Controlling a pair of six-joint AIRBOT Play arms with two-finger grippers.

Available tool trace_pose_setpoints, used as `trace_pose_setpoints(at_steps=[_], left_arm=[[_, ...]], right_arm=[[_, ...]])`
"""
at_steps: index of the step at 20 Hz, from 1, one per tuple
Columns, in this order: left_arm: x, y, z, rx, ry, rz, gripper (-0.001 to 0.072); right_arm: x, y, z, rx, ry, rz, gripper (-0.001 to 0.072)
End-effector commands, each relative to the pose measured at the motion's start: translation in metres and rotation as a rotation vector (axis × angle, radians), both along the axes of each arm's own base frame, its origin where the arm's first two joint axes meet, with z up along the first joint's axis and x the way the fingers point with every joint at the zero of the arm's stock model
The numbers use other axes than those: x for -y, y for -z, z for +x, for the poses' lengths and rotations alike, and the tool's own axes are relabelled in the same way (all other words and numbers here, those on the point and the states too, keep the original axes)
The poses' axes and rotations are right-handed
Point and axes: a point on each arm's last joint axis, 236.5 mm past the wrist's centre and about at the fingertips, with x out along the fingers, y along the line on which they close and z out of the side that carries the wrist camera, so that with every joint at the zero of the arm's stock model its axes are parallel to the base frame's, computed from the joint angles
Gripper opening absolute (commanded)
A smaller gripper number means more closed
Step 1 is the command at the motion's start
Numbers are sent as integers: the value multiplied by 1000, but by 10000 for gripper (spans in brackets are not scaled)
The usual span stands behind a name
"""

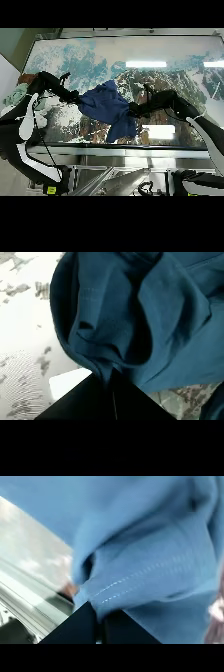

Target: Fold the shirts.

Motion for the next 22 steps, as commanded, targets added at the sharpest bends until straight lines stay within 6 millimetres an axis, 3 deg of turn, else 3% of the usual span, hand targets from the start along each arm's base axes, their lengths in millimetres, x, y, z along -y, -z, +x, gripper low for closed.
trace_pose_setpoints(at_steps=[1,3,4,6,8,9,10,12,14,16,18,19,20,22], left_arm=[[-7,-61,16,164,-67,18,17],[-18,-152,26,416,-130,39,17],[-20,-210,22,561,-145,47,17],[-17,-334,-12,865,-164,57,17],[-9,-454,-71,1199,-208,42,17],[-5,-513,-116,1389,-225,37,17],[-2,-556,-157,1537,-239,24,17],[1,-609,-229,1747,-262,7,17],[-3,-627,-266,1818,-305,16,17],[-8,-619,-256,1764,-323,28,17],[-6,-590,-212,1635,-301,13,17],[-1,-564,-179,1533,-284,-17,17],[2,-533,-143,1427,-274,-42,17],[20,-455,-74,1215,-221,-67,18]], right_arm=[[20,-67,35,161,-23,25,28],[56,-155,60,344,19,49,28],[72,-210,66,470,44,58,28],[101,-339,54,828,73,50,28],[118,-449,6,1155,78,16,28],[122,-487,-23,1286,76,-13,28],[128,-516,-52,1410,79,-65,29],[143,-546,-97,1560,114,-179,29],[153,-561,-130,1637,146,-240,29],[155,-550,-138,1614,118,-283,29],[149,-514,-116,1480,48,-283,29],[140,-480,-96,1361,-10,-239,29],[132,-448,-78,1252,-50,-194,29],[121,-365,-38,1018,-91,-137,29]])
